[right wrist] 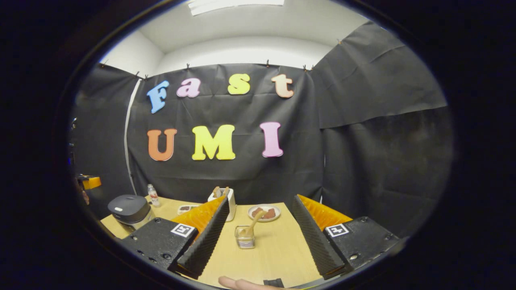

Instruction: Close the left gripper, press the button to open the rice cooker; take a wooden spoon from the chopstick holder with the right hand, scoop a spoonful of rice and pour it into the rice cooker, then put the wooden spoon back into the chopstick holder.

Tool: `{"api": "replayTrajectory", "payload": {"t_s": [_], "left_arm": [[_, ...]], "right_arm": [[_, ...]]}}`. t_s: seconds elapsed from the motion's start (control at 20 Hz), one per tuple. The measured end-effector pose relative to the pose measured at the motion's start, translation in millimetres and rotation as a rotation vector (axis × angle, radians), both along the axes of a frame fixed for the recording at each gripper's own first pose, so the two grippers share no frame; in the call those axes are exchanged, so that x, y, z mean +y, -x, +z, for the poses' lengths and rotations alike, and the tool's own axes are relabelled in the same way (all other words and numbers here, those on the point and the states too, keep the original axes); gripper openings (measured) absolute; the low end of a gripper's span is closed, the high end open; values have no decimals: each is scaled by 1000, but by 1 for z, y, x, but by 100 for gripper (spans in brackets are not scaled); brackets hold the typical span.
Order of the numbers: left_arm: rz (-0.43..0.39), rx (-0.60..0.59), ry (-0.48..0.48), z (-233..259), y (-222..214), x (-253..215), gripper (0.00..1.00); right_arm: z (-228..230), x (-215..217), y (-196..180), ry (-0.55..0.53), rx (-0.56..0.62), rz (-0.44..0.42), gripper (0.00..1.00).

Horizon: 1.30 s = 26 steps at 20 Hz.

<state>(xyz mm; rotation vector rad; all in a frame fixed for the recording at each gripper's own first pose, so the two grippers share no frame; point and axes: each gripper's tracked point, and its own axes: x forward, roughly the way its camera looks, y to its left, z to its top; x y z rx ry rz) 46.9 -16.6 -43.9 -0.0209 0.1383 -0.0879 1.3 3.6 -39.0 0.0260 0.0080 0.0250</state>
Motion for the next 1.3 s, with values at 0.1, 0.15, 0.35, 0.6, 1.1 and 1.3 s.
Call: {"api": "replayTrajectory", "payload": {"t_s": [0.1, 0.15, 0.35, 0.6, 1.1, 1.3], "left_arm": [[5, 37, -22, -13, -6, 4, 43], [9, 51, -34, -19, -10, 6, 38], [64, 131, -66, -47, -28, 17, 4], [110, 245, -84, -82, -50, 29, 0], [159, 430, -69, -141, -69, 53, 0], [142, 452, -82, -146, -63, 51, 0]], "right_arm": [[-5, 2, -2, 0, 6, 11, 100], [-7, 2, -4, 0, 8, 10, 100], [-19, 4, -10, 6, 17, 18, 100], [-35, 3, -17, 5, 41, 31, 100], [-56, 13, -19, 11, 71, 70, 100], [-57, 25, -1, 18, 57, 112, 99]]}}
